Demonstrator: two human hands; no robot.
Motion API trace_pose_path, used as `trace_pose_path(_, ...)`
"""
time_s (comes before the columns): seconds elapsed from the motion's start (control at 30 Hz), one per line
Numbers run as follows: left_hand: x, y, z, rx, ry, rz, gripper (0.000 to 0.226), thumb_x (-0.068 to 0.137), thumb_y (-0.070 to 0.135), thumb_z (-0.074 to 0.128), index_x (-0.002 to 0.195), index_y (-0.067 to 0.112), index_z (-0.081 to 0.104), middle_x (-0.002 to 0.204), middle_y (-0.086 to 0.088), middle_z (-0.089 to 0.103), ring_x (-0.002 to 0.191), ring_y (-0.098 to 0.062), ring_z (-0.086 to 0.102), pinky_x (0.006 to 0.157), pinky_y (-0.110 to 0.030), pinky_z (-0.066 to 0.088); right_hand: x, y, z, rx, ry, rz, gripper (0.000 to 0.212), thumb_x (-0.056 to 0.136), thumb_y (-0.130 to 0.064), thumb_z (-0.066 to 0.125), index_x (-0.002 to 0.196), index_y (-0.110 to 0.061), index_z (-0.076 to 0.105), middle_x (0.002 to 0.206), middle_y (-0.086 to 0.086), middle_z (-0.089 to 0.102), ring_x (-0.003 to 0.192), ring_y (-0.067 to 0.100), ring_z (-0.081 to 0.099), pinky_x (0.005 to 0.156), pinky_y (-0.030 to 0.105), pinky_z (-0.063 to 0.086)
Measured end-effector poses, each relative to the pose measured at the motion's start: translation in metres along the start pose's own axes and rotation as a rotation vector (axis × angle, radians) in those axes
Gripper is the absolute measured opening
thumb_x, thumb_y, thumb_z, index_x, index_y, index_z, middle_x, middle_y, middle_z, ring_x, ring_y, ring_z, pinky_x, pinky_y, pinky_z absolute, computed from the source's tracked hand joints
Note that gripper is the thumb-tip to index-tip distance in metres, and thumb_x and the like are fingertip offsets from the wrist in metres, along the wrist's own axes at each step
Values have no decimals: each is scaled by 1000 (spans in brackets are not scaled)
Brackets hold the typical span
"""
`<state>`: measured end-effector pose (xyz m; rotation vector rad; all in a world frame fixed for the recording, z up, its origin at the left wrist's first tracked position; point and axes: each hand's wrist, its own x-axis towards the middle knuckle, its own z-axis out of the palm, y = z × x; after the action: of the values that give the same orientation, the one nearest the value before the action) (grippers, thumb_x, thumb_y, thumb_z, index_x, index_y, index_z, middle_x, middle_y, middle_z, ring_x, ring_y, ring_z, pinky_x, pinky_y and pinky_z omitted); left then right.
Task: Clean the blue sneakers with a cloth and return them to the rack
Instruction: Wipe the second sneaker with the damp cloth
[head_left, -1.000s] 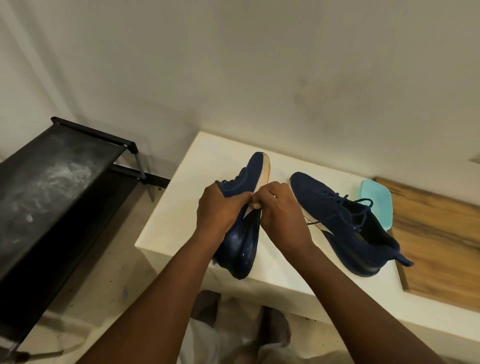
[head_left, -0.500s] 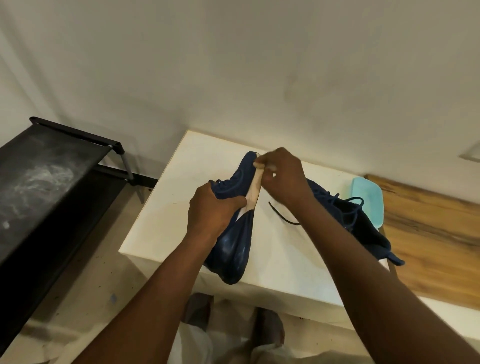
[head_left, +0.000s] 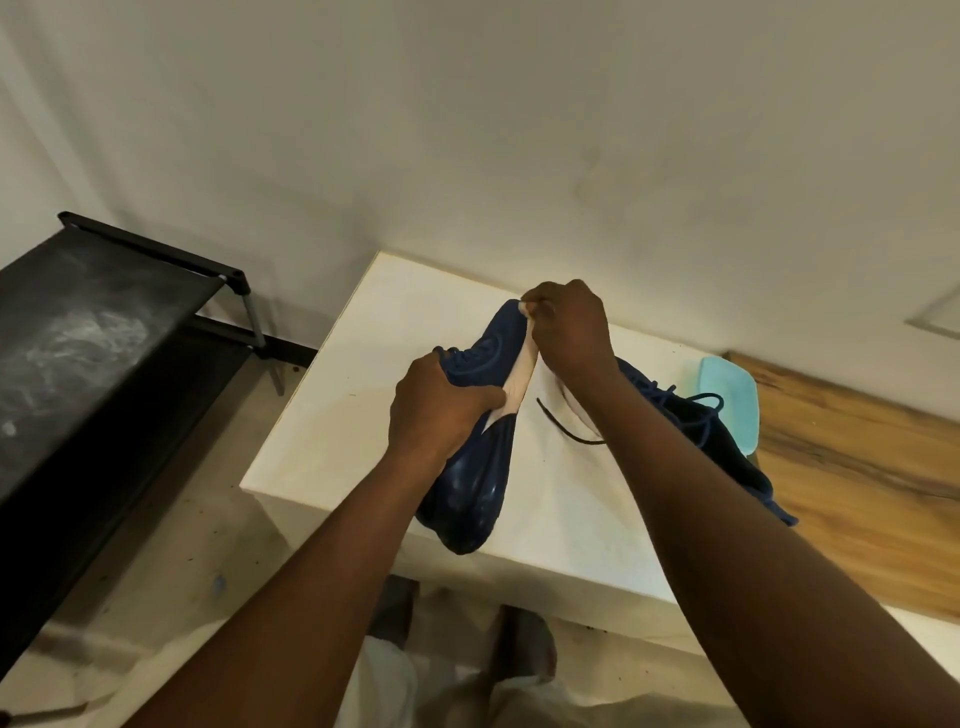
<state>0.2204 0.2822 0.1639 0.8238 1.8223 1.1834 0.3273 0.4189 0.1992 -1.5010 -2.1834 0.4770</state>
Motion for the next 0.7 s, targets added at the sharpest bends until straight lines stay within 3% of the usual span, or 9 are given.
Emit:
trace_pose_path(0.1,2,-2,-2,-23,12,-22,64,56,38,91,112,17,67,103,2,73,92,-20,71,88,-45,60,-10,-3,-6,121,5,72,20,95,-13,55,97,-13,75,96,-2,70,79,1,59,63,4,37)
trace_pose_path(0.17,4,-3,-4,-51,11,-45,68,50,41,90,110,19,67,100,3,74,90,-20,71,86,-45,61,-42,-5,-6,225,40,101,21,95,-10,54,95,-13,75,89,-7,66,74,-5,58,61,0,36)
trace_pose_path(0.3,7,-1,-5,-43,-8,-63,66,53,42,91,110,17,68,99,1,74,90,-22,72,87,-46,60,-112,2,16,180,131,7,19,95,-10,60,103,-19,75,99,-5,62,84,-5,55,76,0,37)
trace_pose_path(0.4,7,1,-4,-26,-32,-63,69,51,43,90,111,17,68,101,0,74,92,-23,72,89,-46,60,-106,1,20,179,188,-44,18,95,-9,60,103,-16,74,98,-4,61,86,0,55,82,9,41)
trace_pose_path(0.47,7,1,-5,-46,-32,-72,73,45,45,88,110,18,69,99,0,75,90,-23,72,88,-46,60,-80,-6,17,189,184,-31,19,97,-9,55,103,-13,73,102,2,61,90,8,56,82,18,43)
trace_pose_path(0.6,5,2,-5,-61,-34,-84,83,44,46,88,119,18,66,108,1,73,96,-23,71,91,-46,59,-13,-13,11,224,130,117,25,95,-6,51,98,-12,74,102,2,68,81,5,58,70,9,44)
trace_pose_path(0.7,6,-1,-5,-89,8,-95,82,46,45,89,120,17,65,109,1,73,97,-23,70,91,-47,59,3,-16,9,264,59,158,25,92,-3,51,92,-11,75,95,-1,70,87,12,63,71,11,45)
